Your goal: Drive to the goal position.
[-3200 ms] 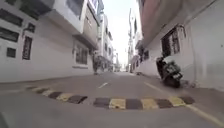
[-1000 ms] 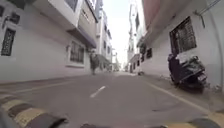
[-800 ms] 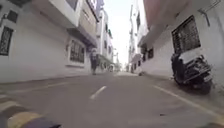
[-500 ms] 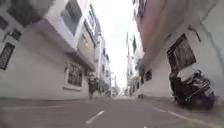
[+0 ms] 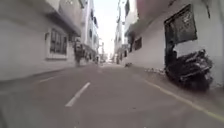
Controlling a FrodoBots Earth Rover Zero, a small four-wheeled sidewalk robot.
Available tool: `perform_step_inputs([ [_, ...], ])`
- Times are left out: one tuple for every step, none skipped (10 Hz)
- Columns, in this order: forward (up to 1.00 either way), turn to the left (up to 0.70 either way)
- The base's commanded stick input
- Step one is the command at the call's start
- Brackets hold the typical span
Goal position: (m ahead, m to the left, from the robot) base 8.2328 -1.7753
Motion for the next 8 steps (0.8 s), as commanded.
perform_step_inputs([
  [0.85,0.00],
  [0.85,0.00],
  [0.85,0.00],
  [0.85,0.00],
  [0.85,0.00],
  [0.85,0.00],
  [0.85,0.00],
  [0.85,0.00],
])
